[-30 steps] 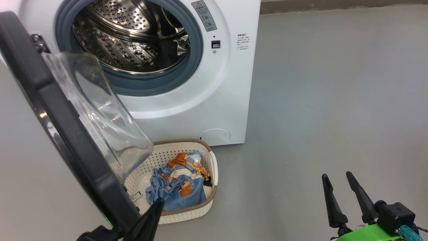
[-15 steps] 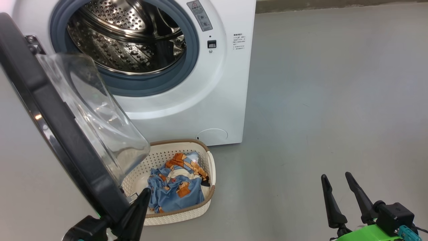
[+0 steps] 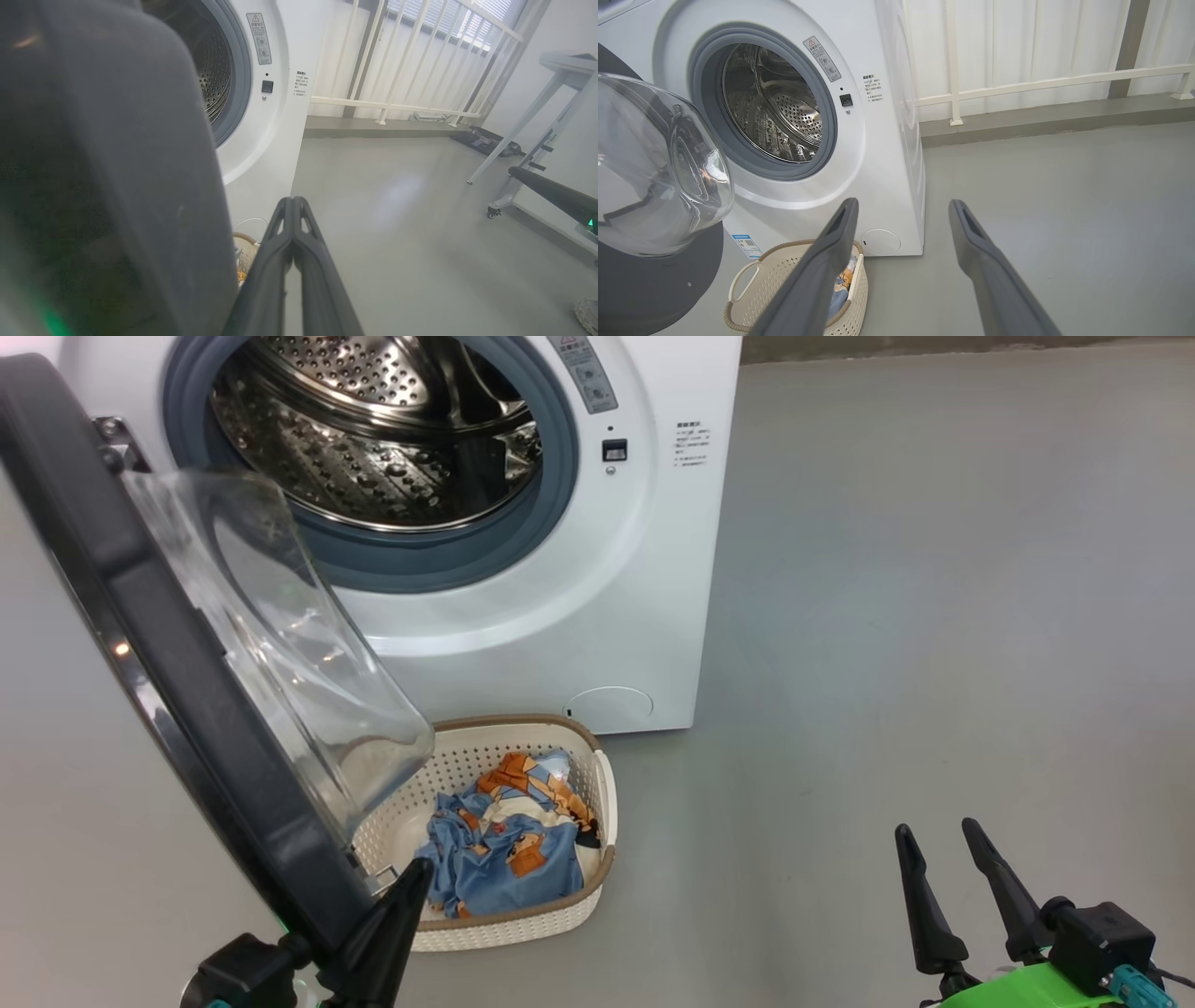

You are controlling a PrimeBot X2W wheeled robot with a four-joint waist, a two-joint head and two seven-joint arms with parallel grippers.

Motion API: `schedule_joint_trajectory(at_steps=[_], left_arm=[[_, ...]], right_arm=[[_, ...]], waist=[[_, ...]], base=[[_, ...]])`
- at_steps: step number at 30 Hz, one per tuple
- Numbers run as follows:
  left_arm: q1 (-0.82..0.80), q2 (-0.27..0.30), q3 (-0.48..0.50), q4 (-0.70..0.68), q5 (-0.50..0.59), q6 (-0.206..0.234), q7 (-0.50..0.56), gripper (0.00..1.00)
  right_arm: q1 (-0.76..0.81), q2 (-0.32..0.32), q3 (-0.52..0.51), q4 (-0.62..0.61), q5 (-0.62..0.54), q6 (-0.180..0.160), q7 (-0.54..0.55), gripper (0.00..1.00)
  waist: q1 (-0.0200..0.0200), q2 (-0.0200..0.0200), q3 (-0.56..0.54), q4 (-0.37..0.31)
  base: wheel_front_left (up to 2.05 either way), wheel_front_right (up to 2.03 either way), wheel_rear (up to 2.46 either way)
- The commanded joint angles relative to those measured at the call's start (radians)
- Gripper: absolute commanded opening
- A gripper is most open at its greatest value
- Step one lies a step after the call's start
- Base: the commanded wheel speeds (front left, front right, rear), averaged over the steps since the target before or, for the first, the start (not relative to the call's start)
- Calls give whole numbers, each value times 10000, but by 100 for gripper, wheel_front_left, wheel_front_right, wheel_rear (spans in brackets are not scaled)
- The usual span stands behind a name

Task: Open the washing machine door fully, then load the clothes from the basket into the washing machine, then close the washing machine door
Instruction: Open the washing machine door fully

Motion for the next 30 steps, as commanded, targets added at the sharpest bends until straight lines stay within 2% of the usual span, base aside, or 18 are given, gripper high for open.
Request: schedule_joint_trajectory(at_steps=[1,30], left_arm=[[-375,168,541,-271,54,-12,-65,0],[12,-237,1481,-293,956,-12,-65,0]], right_arm=[[-99,-47,300,-206,116,16,-118,100],[-187,-47,345,38,290,16,-118,100]], waist=[[0,0,18,70],[0,0,235,1143]], base=[[0,0,0],[0,0,0]])
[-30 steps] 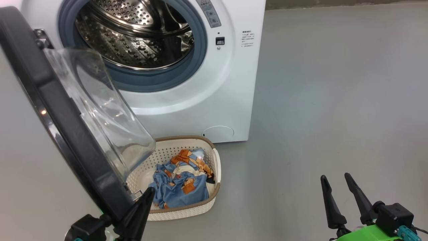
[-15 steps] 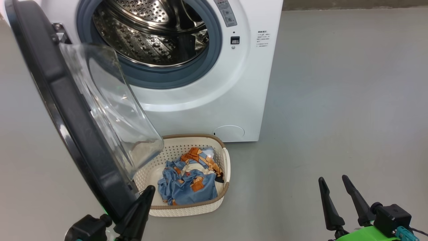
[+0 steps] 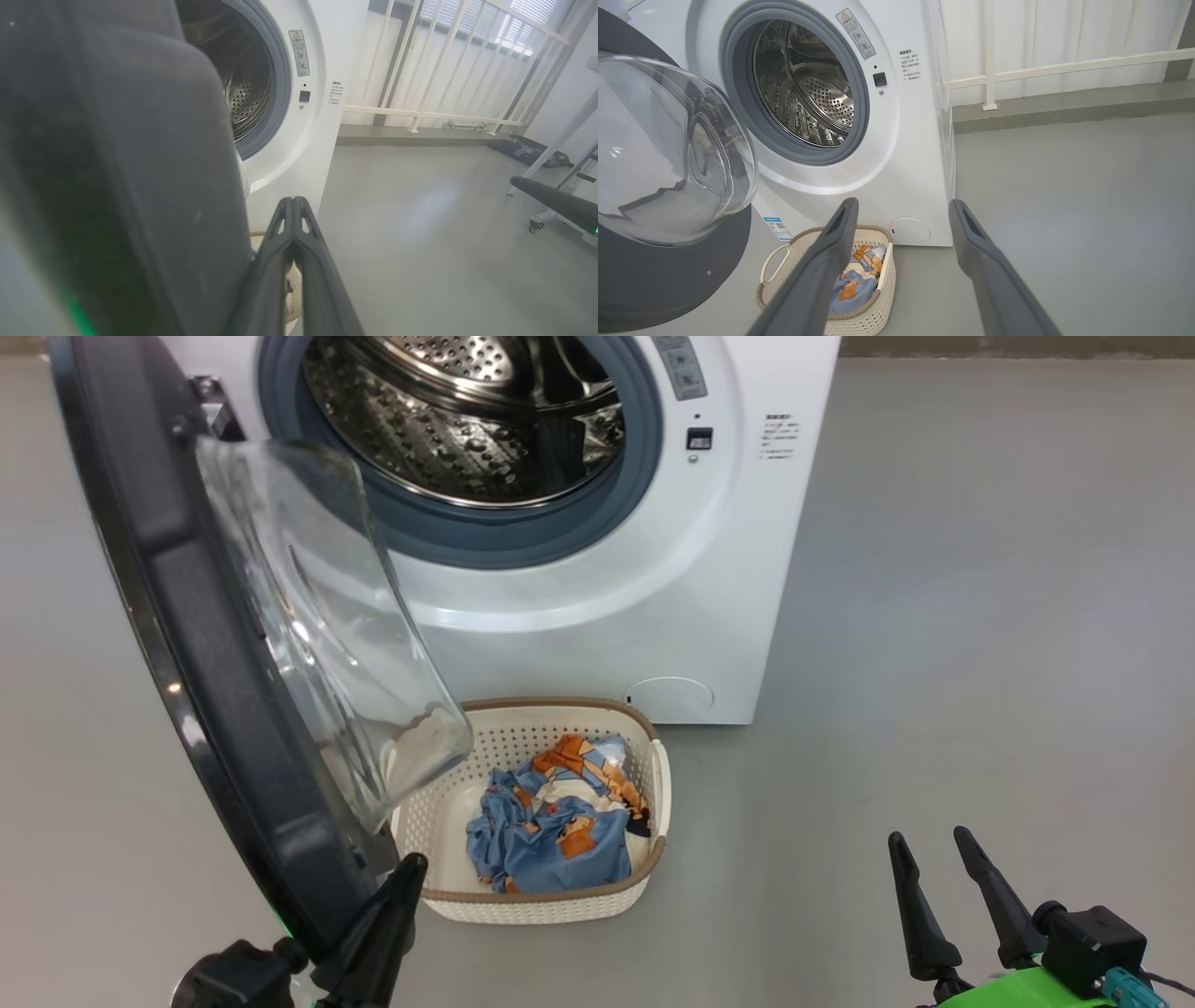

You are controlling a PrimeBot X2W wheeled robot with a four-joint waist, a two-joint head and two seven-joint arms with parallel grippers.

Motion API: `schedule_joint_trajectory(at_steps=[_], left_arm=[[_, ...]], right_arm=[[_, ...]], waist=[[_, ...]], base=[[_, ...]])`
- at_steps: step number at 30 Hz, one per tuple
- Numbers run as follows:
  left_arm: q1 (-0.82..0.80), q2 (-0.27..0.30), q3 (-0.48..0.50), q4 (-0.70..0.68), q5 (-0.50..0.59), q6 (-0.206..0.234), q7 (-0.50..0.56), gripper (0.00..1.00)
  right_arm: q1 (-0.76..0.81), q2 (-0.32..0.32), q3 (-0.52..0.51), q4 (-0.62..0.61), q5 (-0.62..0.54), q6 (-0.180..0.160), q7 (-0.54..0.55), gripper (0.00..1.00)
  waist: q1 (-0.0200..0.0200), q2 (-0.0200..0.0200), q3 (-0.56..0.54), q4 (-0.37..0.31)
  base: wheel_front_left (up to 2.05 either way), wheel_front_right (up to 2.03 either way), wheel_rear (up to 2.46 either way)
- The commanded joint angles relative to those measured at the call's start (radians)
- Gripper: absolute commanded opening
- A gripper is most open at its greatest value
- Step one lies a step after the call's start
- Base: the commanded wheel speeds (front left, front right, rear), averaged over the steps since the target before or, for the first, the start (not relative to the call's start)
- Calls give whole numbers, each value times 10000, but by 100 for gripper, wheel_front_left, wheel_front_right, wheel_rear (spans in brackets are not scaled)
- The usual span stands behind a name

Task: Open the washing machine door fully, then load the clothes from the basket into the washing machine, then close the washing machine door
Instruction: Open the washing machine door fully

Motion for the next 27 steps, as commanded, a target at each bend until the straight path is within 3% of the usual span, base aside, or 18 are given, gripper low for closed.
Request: schedule_joint_trajectory(at_steps=[1,15,27], left_arm=[[-226,335,698,-219,63,138,-65,0],[138,262,1133,-955,72,138,-65,0],[330,-8,1801,-456,143,138,-65,0]], right_arm=[[-201,-45,244,-198,114,16,-118,100],[-395,-45,333,-78,119,16,-118,100],[-505,-45,289,-41,100,16,-118,100]], waist=[[0,0,105,167],[0,0,348,880],[0,0,488,1456]], base=[[0,0,0],[0,0,0],[0,0,0]])
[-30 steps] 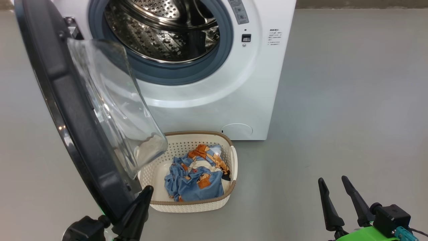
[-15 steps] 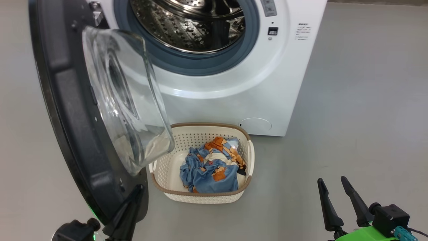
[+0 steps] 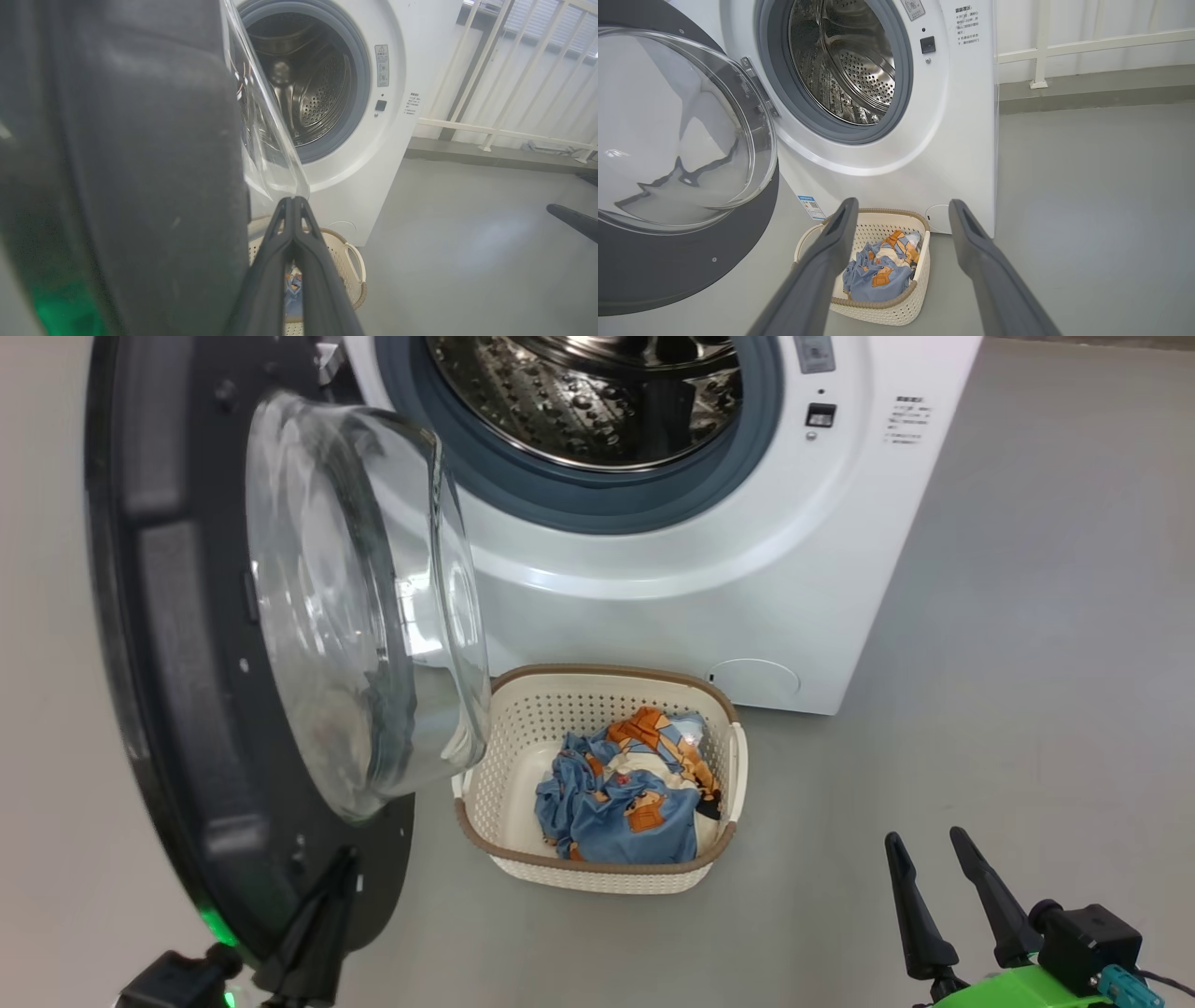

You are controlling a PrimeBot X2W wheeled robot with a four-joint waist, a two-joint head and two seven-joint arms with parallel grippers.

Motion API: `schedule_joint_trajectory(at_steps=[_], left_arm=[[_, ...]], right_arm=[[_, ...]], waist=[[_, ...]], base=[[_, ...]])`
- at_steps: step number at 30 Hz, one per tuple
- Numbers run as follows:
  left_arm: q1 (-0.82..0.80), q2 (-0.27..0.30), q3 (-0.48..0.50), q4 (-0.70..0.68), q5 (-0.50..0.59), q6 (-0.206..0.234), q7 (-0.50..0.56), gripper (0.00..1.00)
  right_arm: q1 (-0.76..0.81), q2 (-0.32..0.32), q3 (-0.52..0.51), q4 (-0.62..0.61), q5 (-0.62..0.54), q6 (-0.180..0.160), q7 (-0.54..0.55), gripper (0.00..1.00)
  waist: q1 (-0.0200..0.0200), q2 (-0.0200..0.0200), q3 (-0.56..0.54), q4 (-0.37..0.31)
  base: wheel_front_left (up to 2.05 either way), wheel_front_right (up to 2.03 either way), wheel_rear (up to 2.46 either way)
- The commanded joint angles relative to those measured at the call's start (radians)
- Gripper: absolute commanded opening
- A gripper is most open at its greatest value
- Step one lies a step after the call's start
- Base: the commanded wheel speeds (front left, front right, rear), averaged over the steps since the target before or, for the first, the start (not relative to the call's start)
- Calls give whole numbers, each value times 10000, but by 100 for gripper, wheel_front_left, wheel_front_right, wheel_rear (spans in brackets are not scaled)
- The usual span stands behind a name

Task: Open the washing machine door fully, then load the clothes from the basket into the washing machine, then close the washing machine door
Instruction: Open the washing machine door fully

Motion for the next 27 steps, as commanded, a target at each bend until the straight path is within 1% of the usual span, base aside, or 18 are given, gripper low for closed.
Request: schedule_joint_trajectory(at_steps=[1,9,19,23,25,27], left_arm=[[-101,220,701,14,-19,134,-61,0],[-129,109,1410,320,-137,134,-61,0],[-343,-286,2882,950,-337,137,-61,0],[-603,-283,3355,1228,-321,137,-61,0],[-816,-245,3648,1498,-393,136,-61,0],[-1024,-123,3882,1768,-420,136,-61,0]], right_arm=[[-448,-43,254,-194,28,16,-118,100],[-498,-43,351,-166,-5,16,-118,100],[-412,-43,374,-165,1,16,-118,100],[-479,-43,490,-157,9,16,-118,100],[-518,-43,499,-169,221,16,-118,100],[-584,-43,596,-172,201,16,-118,100]], waist=[[0,-1,59,164],[0,-1,22,418],[0,-1,-4,401],[0,-1,38,300],[0,-1,76,236],[0,-1,135,145]], base=[[0,0,0],[0,0,0],[0,0,0],[0,0,0],[0,0,0],[0,0,0]])
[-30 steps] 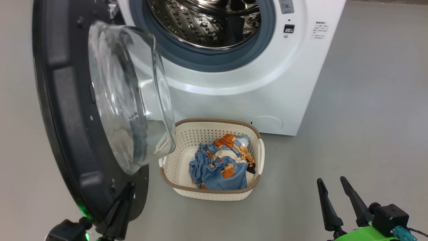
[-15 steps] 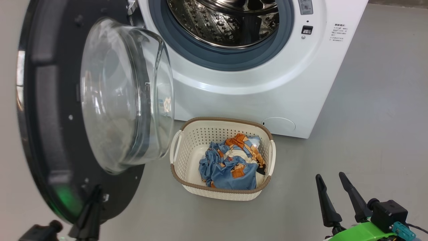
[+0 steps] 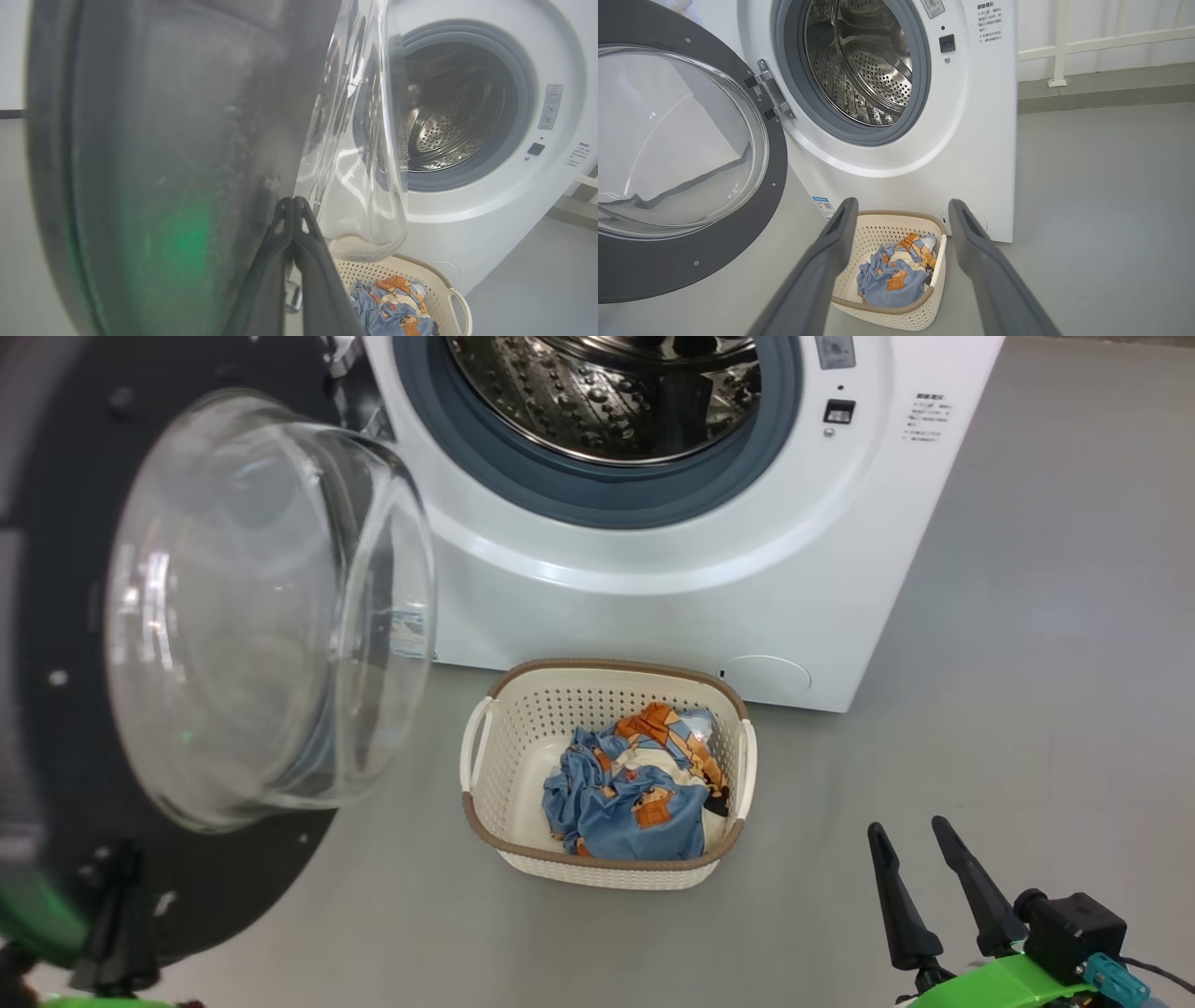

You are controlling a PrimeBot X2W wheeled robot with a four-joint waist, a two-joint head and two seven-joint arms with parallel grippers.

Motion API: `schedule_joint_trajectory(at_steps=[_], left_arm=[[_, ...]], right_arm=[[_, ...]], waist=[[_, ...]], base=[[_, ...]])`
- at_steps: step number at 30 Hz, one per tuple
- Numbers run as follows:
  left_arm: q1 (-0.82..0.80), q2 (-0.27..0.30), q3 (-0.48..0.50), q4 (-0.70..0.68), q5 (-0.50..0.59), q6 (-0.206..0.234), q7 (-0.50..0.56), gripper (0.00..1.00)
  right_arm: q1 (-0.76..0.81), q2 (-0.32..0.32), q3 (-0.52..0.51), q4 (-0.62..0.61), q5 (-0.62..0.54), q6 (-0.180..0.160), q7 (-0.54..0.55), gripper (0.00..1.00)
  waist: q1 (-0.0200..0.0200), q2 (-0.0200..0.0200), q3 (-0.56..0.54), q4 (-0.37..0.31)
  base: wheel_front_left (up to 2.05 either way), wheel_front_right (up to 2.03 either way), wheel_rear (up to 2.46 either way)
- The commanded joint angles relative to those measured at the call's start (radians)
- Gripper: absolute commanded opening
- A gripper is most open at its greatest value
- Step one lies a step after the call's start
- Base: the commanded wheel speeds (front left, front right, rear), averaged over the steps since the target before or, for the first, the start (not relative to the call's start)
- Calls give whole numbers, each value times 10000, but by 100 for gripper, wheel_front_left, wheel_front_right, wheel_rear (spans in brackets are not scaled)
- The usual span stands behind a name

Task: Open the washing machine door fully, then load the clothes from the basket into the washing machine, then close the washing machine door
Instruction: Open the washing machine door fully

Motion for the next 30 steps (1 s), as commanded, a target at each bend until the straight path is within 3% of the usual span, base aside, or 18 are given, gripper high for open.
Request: schedule_joint_trajectory(at_steps=[1,15,30], left_arm=[[-502,419,636,-55,-100,119,-65,0],[-1903,764,3110,1655,-186,118,-65,0],[-3127,1925,3681,3502,-191,118,-65,0]], right_arm=[[-415,-37,301,-232,71,16,-118,100],[-574,-37,329,-289,149,16,-118,100],[-678,-37,385,-292,24,16,-118,100]], waist=[[-1,0,74,-104],[-1,0,354,-477],[-1,0,439,-742]], base=[[0,0,0],[0,0,0],[0,0,0]])
